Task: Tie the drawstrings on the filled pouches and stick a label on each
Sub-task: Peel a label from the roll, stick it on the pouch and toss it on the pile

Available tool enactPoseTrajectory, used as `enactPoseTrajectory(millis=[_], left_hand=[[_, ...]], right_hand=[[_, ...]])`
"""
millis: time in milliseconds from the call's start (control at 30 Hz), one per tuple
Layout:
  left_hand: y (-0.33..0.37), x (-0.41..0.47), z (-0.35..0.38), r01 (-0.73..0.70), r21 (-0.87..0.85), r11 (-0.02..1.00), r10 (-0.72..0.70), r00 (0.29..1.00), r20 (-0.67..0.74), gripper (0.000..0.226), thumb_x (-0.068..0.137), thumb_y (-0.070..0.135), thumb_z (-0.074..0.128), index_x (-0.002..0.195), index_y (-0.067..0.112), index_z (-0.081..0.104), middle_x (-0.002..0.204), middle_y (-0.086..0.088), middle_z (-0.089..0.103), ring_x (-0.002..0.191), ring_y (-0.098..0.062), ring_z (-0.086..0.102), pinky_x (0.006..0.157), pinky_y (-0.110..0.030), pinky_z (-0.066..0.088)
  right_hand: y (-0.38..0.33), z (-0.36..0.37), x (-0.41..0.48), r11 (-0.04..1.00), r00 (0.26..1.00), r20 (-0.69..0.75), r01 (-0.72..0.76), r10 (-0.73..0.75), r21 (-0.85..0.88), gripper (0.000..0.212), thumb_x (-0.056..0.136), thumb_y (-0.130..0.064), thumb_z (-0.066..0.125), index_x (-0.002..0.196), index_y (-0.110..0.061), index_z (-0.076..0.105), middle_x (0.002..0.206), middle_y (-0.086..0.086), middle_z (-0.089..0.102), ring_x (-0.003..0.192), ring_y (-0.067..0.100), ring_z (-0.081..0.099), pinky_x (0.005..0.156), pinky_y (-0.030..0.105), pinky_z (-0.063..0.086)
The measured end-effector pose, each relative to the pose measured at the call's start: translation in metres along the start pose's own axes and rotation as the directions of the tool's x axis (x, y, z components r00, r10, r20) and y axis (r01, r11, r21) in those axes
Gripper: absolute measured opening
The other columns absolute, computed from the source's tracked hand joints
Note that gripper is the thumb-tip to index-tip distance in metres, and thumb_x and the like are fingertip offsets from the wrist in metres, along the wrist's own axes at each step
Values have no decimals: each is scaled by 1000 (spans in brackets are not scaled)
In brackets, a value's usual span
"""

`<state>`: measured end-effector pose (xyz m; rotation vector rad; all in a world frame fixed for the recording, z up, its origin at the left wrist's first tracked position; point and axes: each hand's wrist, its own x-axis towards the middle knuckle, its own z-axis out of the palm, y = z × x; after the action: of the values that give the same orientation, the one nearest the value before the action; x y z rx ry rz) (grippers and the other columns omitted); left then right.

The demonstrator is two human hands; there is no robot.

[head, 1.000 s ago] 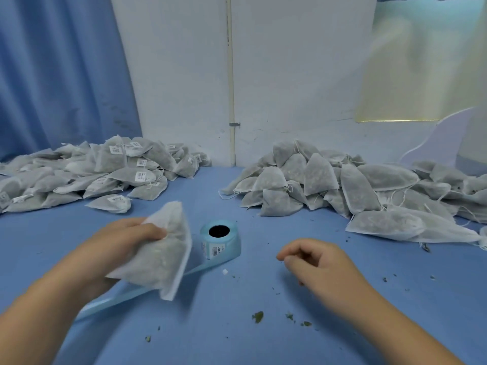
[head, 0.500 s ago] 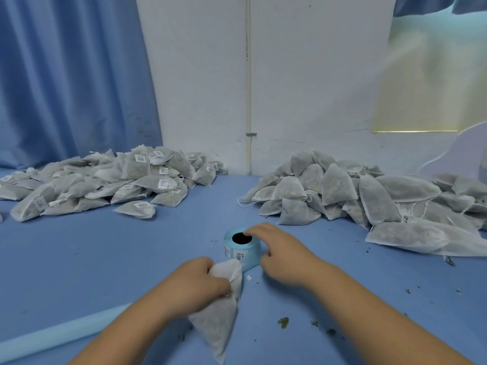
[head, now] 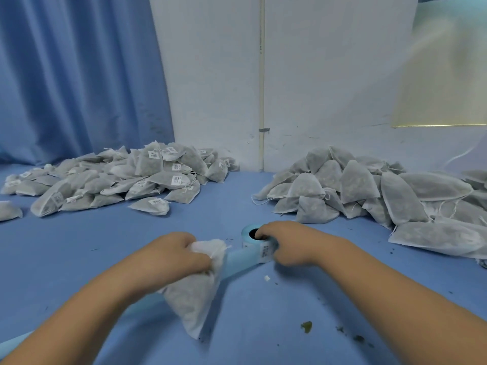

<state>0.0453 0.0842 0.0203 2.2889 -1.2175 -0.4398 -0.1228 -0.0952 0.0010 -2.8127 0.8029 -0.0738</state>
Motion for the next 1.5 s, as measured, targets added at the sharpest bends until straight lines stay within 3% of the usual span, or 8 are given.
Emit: enactPoseTrajectory(millis=[300,433,600,767,933,1133,1300,1500], left_hand=[[-24,17,-14,110,389,915,-52,986,-157,21,85,40,60,81,21,52,86,6,55,76,-8,50,56,-26,34],[-5,27,-4,2,-39,999,-9,984,-180,26,73,37,65,74,14,55,71,2,60,62,-13,54,51,-26,34],[16,40,24,110,-599,793,10,981,193,15,77,16,61,66,16,52,49,5,50,40,-10,49,40,-15,35],[6,54,50,247,-740,626,-35,956,290,32,81,2,54,51,12,60,52,-4,51,41,-13,52,39,-17,41],[-1,47,47,367,-867,337,62,910,410,19,62,0,55,47,9,61,57,-9,44,42,-17,48,37,-17,40],[1,45,48,345,-863,368,126,901,414,53,88,-5,39,41,8,60,55,-9,44,38,-15,47,35,-15,37],[0,46,48,359,-868,343,59,914,402,28,92,-7,37,69,6,48,64,-10,40,41,-18,45,35,-16,38],[0,46,52,385,-856,344,45,904,425,28,88,-7,38,64,6,47,60,-9,42,40,-20,45,35,-17,37]], right_hand=[[-8,13,9,1000,999,-33,21,-21,8,31,85,-18,55,117,-18,55,111,0,48,99,21,53,86,34,45],[-7,17,14,1000,999,-50,-9,11,29,29,86,-21,55,115,-16,54,115,-1,47,100,20,53,90,37,46],[1,17,11,999,997,-74,-8,11,32,17,85,-21,55,102,-23,51,105,-7,45,95,18,50,83,33,44],[1,30,-8,977,939,-330,-20,90,210,28,82,-20,57,108,-27,52,110,-12,43,82,14,54,79,33,47],[-17,61,-27,892,884,-389,-65,260,448,14,77,-24,65,73,-23,52,68,-9,54,61,4,47,63,25,44],[-29,66,-22,836,867,-338,-147,366,529,27,76,-47,68,70,-22,59,64,-11,57,61,4,52,59,23,43],[-31,68,-20,825,853,-338,-171,398,539,34,80,-54,64,70,-22,60,63,-11,57,64,8,54,64,30,48],[-32,69,-19,819,848,-349,-159,399,551,31,81,-43,66,65,-17,60,57,-8,54,60,10,51,62,32,48]])
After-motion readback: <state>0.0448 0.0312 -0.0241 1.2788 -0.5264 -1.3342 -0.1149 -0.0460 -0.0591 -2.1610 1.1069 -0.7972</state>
